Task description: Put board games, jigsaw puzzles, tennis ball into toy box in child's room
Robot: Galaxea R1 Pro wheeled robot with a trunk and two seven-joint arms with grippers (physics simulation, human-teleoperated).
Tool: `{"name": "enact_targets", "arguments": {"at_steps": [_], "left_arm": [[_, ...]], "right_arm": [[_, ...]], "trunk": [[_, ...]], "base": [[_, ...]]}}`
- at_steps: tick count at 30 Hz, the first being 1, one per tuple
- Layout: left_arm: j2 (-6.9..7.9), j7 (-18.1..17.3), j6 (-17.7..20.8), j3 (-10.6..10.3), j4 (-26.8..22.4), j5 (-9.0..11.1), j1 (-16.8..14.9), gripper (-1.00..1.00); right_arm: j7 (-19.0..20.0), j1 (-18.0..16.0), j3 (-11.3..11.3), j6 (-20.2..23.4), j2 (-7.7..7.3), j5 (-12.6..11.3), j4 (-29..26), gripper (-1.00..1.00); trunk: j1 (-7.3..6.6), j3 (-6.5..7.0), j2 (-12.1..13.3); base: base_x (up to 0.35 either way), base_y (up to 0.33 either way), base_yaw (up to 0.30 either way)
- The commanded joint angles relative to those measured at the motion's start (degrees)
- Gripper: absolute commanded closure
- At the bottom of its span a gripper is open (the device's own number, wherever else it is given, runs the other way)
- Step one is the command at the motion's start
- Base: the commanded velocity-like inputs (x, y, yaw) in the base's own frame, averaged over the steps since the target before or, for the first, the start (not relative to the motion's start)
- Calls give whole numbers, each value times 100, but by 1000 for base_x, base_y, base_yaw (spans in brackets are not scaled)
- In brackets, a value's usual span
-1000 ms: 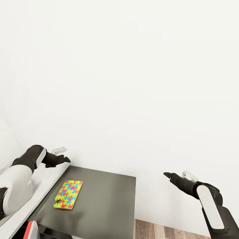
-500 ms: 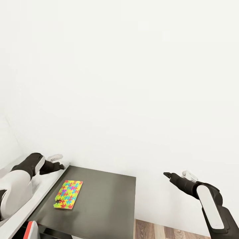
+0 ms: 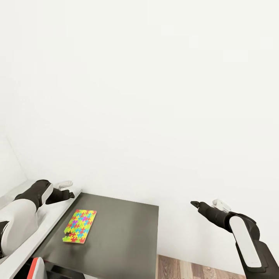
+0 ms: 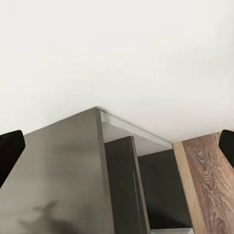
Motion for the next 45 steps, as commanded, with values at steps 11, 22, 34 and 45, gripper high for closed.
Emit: {"name": "enact_targets", "arguments": {"at_steps": [11, 22, 34, 45], "left_arm": [[8, -66, 4, 49, -12, -13, -5, -100], [59, -393, -106, 306, -14, -17, -5, -100], [79, -771, -626, 349, -8, -31, -5, -100], [382, -1798, -626, 341, -25, -69, 29, -100]], "right_arm": [[-52, -6, -10, 22, -7, -61, -6, -100], [-57, -6, -4, 19, 1, -61, -6, -100], [-52, -6, -10, 17, -5, -52, -6, -100], [-52, -6, -10, 22, -11, -52, -6, -100]], "trunk": [[4, -115, -15], [4, -217, -15], [4, -329, -15], [4, -431, -15]], "base": [[0, 0, 0], [0, 0, 0], [0, 0, 0], [0, 0, 0]]}}
